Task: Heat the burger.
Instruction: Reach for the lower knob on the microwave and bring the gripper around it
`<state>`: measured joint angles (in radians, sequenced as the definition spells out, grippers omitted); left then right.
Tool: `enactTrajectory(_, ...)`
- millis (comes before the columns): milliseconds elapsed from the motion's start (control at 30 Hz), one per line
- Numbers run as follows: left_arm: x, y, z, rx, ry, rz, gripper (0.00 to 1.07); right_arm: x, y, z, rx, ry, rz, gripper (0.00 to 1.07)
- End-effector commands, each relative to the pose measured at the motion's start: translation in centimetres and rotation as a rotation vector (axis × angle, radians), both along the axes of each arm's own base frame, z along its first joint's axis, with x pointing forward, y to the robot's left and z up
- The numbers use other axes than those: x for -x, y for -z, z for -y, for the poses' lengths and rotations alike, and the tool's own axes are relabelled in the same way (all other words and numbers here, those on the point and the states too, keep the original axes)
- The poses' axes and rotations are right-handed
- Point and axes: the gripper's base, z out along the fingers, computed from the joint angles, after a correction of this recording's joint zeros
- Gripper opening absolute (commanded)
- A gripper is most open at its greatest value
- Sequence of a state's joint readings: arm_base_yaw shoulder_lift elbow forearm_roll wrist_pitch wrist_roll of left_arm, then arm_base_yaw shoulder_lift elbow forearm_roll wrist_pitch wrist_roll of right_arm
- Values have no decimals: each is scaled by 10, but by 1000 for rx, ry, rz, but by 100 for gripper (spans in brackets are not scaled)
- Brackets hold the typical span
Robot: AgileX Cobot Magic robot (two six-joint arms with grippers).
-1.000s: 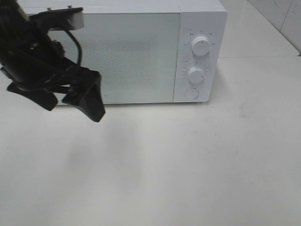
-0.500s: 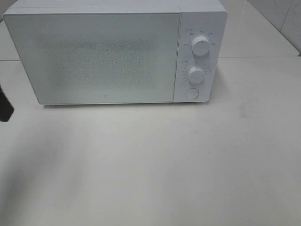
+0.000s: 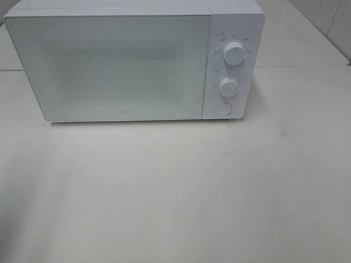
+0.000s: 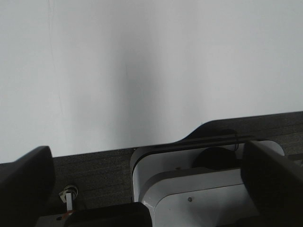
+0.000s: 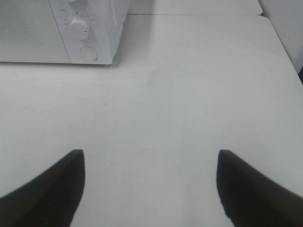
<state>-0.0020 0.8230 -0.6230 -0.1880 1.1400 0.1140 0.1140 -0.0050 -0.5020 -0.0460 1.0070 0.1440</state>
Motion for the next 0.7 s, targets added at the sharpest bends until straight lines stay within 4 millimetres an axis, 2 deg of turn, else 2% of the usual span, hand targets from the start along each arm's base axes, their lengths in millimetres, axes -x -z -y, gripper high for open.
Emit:
enactTrajectory(33, 20, 5, 0, 3, -1, 44, 100, 3, 0, 1, -5, 8, 37, 75)
enactTrajectory(67, 20, 5, 0, 3, -1, 44, 100, 3, 0, 1, -5, 8, 37, 75)
enactTrajectory(267, 54, -5, 0, -1, 0, 328, 100, 3, 0, 1, -5, 8, 37, 75)
enactTrajectory(700, 91, -16, 1, 30, -6, 567, 100, 3, 0, 1, -5, 8, 37, 75)
